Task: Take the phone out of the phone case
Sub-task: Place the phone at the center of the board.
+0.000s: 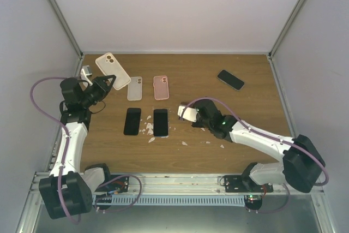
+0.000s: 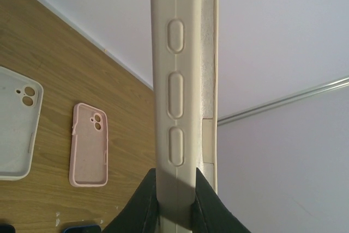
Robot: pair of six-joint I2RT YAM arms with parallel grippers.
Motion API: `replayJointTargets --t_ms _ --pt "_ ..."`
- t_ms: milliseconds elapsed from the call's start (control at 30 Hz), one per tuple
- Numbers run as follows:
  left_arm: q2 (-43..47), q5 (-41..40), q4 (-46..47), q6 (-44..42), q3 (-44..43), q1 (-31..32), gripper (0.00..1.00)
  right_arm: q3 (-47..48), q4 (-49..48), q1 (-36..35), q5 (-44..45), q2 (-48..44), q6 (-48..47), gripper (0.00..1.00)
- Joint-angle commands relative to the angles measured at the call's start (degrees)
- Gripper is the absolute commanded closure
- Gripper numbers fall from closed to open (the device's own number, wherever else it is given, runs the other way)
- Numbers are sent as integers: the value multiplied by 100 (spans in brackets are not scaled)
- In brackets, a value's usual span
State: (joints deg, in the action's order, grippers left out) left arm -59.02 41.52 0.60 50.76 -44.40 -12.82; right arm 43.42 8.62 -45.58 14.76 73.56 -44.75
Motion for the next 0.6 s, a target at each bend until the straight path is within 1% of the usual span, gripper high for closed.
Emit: replayJointTargets --t_ms 0,300,433,567 --pt "-12 -10 282 -47 -69 -129 100 -37 -722 -301 593 288 -65 100" --pt "-8 4 312 71 -17 -210 100 -83 -845 -932 1384 1003 -3 99" --pt "13 0 340 103 21 -221 100 -134 -845 -1097 1752 1303 10 98" --pt "24 11 353 117 46 -221 100 -230 -1108 -1155 2117 1514 -9 96"
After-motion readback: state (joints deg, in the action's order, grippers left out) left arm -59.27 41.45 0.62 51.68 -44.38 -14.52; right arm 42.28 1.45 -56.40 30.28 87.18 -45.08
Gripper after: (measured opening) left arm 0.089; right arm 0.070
